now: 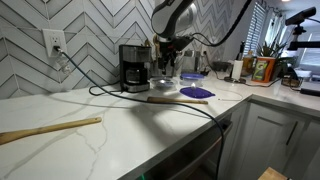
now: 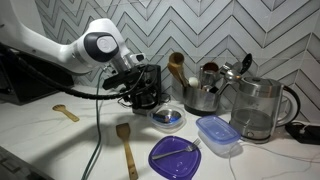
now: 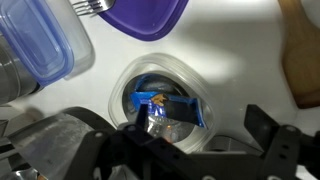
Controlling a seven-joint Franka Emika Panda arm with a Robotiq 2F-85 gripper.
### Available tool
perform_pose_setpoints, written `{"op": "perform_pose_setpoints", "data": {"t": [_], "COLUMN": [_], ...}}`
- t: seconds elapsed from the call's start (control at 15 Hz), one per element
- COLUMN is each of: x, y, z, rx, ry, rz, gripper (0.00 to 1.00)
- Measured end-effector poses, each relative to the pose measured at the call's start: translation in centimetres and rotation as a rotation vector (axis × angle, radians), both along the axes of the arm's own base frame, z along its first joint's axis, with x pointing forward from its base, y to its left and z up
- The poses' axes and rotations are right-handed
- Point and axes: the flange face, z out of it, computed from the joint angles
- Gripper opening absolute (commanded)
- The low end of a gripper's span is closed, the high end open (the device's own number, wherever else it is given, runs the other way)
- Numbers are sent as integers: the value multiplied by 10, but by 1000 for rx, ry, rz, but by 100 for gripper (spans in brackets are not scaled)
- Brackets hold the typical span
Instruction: Remove the blue packet from the silver plate in the lunchbox and put it on the left side of the counter
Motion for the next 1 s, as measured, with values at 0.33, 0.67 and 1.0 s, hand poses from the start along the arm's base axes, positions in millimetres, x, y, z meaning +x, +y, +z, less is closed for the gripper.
{"op": "perform_pose_setpoints", "data": {"t": [0.33, 0.67, 1.0], "x": [10, 22, 34], "y": [3, 12, 15], "z": [-17, -32, -43], "rx": [-22, -31, -24], "ry": [-32, -38, -48], "rz": [-2, 22, 37], "gripper": [64, 53, 43]}}
